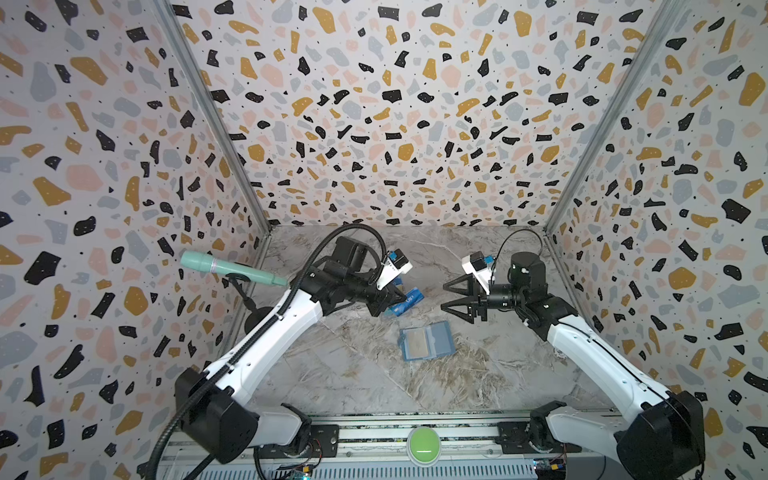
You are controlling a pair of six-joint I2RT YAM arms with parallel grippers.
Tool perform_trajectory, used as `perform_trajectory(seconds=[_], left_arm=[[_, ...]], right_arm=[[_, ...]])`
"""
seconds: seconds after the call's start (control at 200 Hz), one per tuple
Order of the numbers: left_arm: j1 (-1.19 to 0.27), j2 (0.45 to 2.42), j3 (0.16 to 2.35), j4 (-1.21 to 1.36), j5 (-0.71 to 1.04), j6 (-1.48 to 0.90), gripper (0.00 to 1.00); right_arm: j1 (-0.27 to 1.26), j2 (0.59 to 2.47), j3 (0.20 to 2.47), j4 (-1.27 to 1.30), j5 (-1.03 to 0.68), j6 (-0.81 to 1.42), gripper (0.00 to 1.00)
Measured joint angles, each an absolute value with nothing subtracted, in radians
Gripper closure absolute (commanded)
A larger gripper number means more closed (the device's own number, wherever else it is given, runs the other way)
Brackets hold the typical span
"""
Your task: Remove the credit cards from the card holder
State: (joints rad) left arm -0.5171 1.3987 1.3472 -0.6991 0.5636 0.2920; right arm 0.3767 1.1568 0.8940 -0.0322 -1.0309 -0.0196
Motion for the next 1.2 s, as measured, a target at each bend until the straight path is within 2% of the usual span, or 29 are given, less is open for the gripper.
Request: perform_trajectory(seconds=[0.255,0.546,0.821,1.201], left_arm=[[-0.515,1.707,1.641,-0.849,0.288,0.421,1.00],[-0.461,1.985,1.972,-0.981,0.221,0.541,1.00],[-0.375,2.056,1.968,-1.029,0.256,0.642,1.00],[-0.364,2.090,1.938,-1.020,0.337,0.728,1.00]], right_arm=[[0.376,1.143,0.823,-0.029,-0.806,0.007,0.25],[0.372,1.120,0.799,-0.027,-0.612,0.046,0.24],[0.372,1.077,0.774,-0.022,-0.553,0.063,0.24],[0.372,1.072,0.727,-0.004,-0.525,0.085,0.24]])
